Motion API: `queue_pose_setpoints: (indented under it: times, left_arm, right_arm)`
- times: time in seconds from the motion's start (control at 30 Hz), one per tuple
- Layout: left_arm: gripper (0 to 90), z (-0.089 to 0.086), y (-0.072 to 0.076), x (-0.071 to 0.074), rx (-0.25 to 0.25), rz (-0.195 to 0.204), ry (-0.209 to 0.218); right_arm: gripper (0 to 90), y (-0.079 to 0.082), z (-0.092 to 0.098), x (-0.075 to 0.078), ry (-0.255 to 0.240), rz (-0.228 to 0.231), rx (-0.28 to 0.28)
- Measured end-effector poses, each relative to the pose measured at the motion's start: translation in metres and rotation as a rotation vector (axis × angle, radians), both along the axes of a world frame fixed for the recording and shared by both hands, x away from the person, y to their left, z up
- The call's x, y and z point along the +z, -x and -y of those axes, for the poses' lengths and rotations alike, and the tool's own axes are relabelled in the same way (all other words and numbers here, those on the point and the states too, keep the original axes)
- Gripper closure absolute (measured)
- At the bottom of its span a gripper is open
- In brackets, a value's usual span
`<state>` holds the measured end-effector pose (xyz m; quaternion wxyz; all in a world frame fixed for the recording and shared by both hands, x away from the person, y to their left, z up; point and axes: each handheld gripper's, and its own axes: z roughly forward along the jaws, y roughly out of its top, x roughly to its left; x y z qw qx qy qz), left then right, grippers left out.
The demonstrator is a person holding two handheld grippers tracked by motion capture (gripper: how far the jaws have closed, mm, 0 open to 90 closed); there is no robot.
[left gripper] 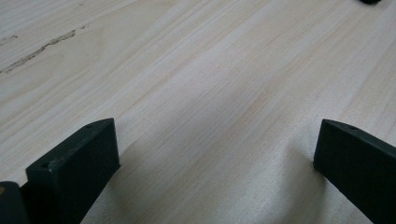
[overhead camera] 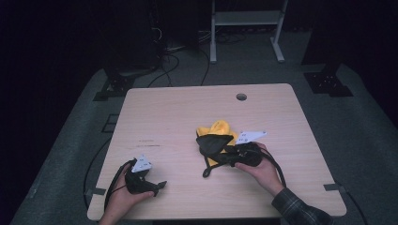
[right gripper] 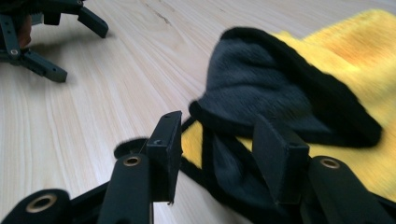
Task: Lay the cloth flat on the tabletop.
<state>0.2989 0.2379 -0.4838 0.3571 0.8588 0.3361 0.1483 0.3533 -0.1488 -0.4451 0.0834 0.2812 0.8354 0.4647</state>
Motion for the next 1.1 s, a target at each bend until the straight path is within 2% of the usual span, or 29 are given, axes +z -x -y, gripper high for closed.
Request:
queue_pose_setpoints:
  times: [0.3, 0.33, 0.4, 0.43, 0.47, 0.53, 0.57, 0.67, 0.77, 0.87, 0.9, 0.93, 1.1]
  left_arm:
    - [0.0, 0.0, 0.0, 0.0, 0.0, 0.0, 0.0]
    - [0.0, 0.0, 0.0, 0.0, 0.0, 0.0, 0.0]
    - [0.0, 0.0, 0.0, 0.0, 0.0, 0.0, 0.0]
    - [0.0, 0.0, 0.0, 0.0, 0.0, 0.0, 0.0]
    - [0.0, 0.0, 0.0, 0.0, 0.0, 0.0, 0.0]
    - [0.0, 0.0, 0.0, 0.0, 0.0, 0.0, 0.0]
    - [0.0, 0.0, 0.0, 0.0, 0.0, 0.0, 0.0]
    - [0.0, 0.0, 0.0, 0.0, 0.0, 0.0, 0.0]
    - [0.0, 0.0, 0.0, 0.0, 0.0, 0.0, 0.0]
    - [0.0, 0.0, 0.0, 0.0, 0.001, 0.0, 0.002]
    - [0.0, 0.0, 0.0, 0.0, 0.001, 0.0, 0.002]
    - [0.0, 0.0, 0.0, 0.0, 0.001, 0.0, 0.002]
    - [0.0, 0.0, 0.0, 0.0, 0.0, 0.0, 0.0]
  right_arm:
    - [46.7, -0.011, -0.032, -0.004, 0.032, 0.024, 0.018]
    - [46.1, -0.011, -0.035, -0.005, 0.041, 0.024, 0.019]
    - [46.1, -0.012, -0.045, -0.013, 0.103, 0.053, 0.016]
    - [46.1, -0.012, -0.045, -0.013, 0.103, 0.053, 0.016]
    - [60.7, -0.014, -0.049, -0.017, 0.144, 0.084, 0.008]
    - [64.1, -0.014, -0.05, -0.017, 0.155, 0.095, 0.003]
    - [72.2, -0.015, -0.049, -0.018, 0.156, 0.091, -0.009]
    - [82.2, -0.016, -0.044, -0.013, 0.13, 0.076, -0.025]
    - [83.2, -0.016, -0.04, -0.009, 0.113, 0.067, -0.032]
    - [83.6, -0.014, -0.03, 0.0, 0.069, 0.056, -0.047]
    - [83.6, -0.014, -0.03, 0.0, 0.069, 0.056, -0.047]
    - [83.6, -0.013, -0.024, 0.005, 0.045, 0.057, -0.051]
    - [83.6, -0.012, -0.009, 0.013, 0.023, 0.054, -0.068]
